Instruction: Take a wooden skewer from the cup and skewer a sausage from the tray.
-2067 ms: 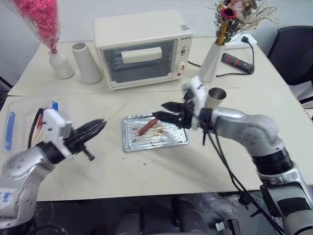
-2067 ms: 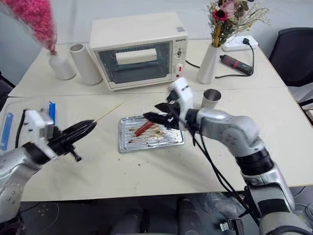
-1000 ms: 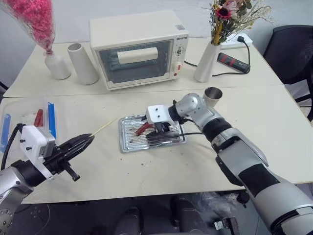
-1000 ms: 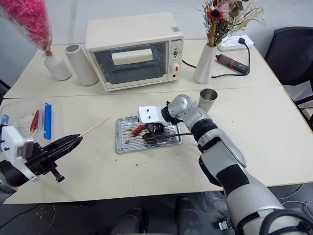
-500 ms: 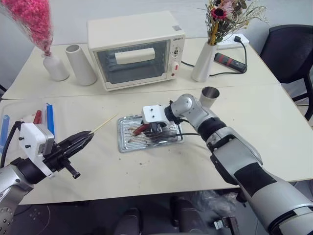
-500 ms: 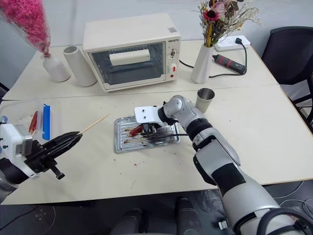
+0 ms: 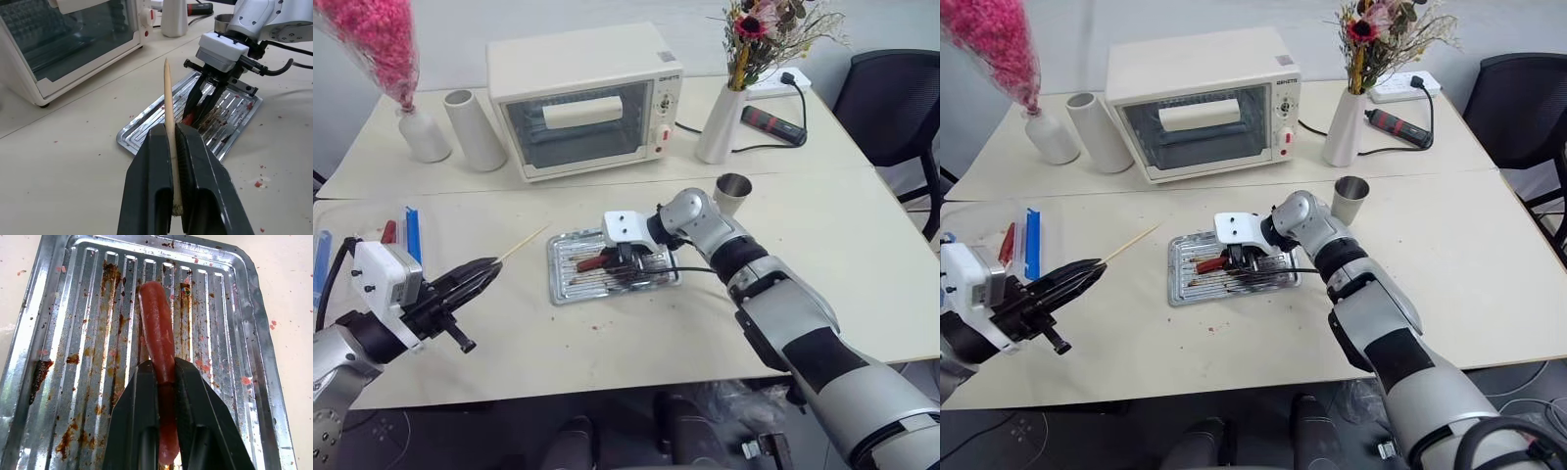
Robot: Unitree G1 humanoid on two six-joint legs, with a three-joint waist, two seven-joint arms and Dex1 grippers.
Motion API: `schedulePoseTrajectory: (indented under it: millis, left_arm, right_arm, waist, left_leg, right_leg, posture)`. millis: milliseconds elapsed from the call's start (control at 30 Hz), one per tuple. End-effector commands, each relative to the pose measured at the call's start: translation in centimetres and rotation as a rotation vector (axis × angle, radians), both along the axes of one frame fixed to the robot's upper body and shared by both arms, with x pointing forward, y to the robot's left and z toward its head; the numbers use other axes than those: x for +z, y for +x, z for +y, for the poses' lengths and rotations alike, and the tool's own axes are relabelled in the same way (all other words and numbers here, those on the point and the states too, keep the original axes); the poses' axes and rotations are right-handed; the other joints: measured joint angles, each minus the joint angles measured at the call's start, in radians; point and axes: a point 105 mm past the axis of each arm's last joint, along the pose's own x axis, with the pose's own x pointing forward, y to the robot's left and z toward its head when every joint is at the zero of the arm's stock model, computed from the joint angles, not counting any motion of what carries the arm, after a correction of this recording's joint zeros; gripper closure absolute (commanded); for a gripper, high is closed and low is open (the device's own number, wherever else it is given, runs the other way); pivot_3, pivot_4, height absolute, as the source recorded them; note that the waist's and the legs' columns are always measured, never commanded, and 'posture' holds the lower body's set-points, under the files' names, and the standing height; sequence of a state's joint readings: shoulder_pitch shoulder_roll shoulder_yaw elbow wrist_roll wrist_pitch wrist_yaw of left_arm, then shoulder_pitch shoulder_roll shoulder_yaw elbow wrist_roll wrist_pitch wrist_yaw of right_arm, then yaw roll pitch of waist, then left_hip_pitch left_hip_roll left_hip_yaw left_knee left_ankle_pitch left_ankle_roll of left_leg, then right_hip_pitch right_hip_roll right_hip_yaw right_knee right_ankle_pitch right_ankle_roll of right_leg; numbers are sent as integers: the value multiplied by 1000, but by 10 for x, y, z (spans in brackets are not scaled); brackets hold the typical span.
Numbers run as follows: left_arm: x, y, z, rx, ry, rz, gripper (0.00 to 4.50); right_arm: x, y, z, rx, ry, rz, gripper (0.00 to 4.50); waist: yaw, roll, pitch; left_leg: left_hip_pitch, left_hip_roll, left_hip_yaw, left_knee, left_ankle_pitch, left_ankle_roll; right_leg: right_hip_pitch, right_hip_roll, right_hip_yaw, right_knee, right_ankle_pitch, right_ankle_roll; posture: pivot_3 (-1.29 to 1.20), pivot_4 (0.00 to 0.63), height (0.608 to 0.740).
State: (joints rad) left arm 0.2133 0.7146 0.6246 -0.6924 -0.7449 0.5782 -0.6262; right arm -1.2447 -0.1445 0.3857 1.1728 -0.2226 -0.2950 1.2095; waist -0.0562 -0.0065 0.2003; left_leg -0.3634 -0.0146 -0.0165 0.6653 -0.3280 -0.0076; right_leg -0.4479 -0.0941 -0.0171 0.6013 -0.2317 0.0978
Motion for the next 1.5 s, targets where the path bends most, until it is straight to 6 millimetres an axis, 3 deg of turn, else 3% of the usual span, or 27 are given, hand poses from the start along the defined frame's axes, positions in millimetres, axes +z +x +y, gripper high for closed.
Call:
schedulePoseTrajectory:
  millis: [33,200,367,500,667,967,1500]
  left_arm:
    - [6,0,1,-2,13,-27,4500]
    - [2,-2,-5,-48,16,2,4500]
    - [-6,-9,-17,-181,66,73,4500]
    - [-14,-16,-28,-304,109,134,4500]
    - [-18,-13,-34,-388,144,154,4500]
    - [-11,3,-45,-453,164,103,4500]
    - [-8,2,-32,-439,200,109,4500]
  right_arm:
    - [-7,-3,0,1,-3,32,4316]
    - [11,-10,-6,45,64,78,4316]
    - [50,-35,-42,111,129,133,4316]
    - [64,-56,-67,92,141,162,4316]
    - [73,-69,-80,45,158,166,4316]
    - [70,-79,-79,29,167,162,4316]
    - [64,-71,-92,-3,143,150,4316]
  waist:
    - [0,0,0]
    - [1,0,0]
    - [13,1,0]
    - [27,1,0]
    - [26,1,1]
    - [28,1,0]
    - [29,1,0]
  left_leg:
    - [0,0,0,0,0,0]
    - [2,0,0,0,0,0]
    - [-1,-1,-1,0,0,0]
    - [-2,0,-1,0,-1,1]
    - [-2,0,0,0,-3,4]
    - [-1,0,0,1,-2,5]
    - [-2,0,0,1,-3,5]
  right_leg:
    - [0,0,0,0,0,0]
    - [1,0,0,0,0,-1]
    - [1,0,-1,0,0,0]
    - [0,1,-2,-3,0,0]
    - [0,1,-2,-7,0,0]
    - [1,7,-1,-6,0,0]
    - [0,7,0,-7,0,0]
  posture:
    - [0,150,740]
    - [0,150,740]
    - [0,150,740]
    - [0,150,740]
    - [0,150,740]
    - [0,150,740]
    - [0,150,740]
